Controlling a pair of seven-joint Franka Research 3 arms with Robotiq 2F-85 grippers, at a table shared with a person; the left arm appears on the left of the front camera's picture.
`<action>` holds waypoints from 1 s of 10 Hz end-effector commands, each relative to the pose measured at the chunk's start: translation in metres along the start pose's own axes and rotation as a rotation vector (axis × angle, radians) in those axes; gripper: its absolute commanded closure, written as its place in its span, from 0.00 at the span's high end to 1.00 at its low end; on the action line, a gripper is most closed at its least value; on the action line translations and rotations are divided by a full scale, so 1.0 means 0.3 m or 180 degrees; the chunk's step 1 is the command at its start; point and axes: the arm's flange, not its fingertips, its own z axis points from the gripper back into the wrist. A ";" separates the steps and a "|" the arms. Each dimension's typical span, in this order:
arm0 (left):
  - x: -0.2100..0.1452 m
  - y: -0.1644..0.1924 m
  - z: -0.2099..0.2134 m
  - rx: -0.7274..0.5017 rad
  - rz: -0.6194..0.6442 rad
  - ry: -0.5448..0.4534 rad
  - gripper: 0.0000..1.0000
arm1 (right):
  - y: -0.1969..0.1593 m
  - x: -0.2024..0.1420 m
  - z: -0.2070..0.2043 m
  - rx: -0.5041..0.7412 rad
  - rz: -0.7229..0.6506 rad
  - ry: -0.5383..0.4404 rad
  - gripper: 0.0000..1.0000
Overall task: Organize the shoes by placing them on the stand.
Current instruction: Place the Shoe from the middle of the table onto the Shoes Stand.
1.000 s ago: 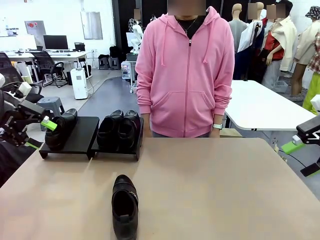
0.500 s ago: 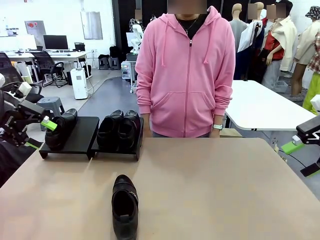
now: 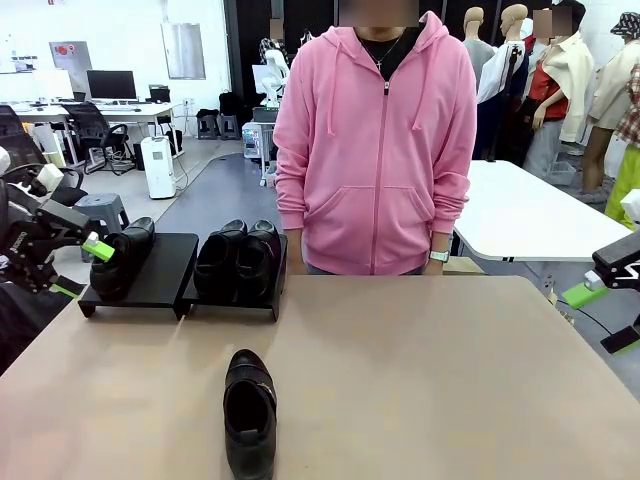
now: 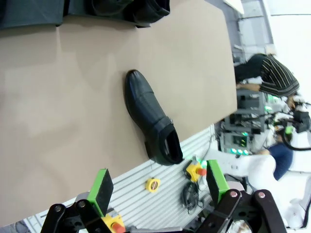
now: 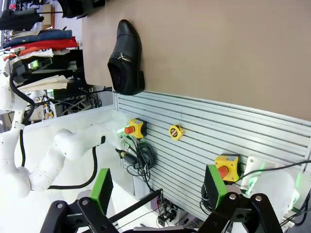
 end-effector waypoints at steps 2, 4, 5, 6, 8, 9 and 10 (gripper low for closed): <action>-0.155 -0.253 -0.301 0.0874 0.0090 -0.0126 1.00 | 0.005 0.002 0.007 0.0090 0.0083 -0.0008 1.00; -0.260 -0.357 -0.475 0.1549 -0.0049 0.0076 1.00 | 0.005 0.002 0.007 0.0090 0.0083 -0.0008 1.00; -0.292 -0.385 -0.501 0.1799 -0.0081 0.0114 1.00 | 0.005 0.002 0.007 0.0090 0.0083 -0.0008 1.00; -0.269 -0.421 -0.481 0.1915 0.0010 -0.0150 1.00 | 0.005 0.002 0.007 0.0090 0.0083 -0.0008 1.00; -0.282 -0.383 -0.527 0.1497 -0.0104 -0.0006 1.00 | 0.005 0.002 0.007 0.0090 0.0083 -0.0008 1.00; -0.315 -0.418 -0.565 0.1776 -0.0088 -0.0035 1.00 | 0.005 0.002 0.007 0.0090 0.0083 -0.0008 1.00; -0.320 -0.396 -0.661 0.1825 -0.0183 0.0298 1.00 | 0.005 0.002 0.007 0.0090 0.0083 -0.0008 1.00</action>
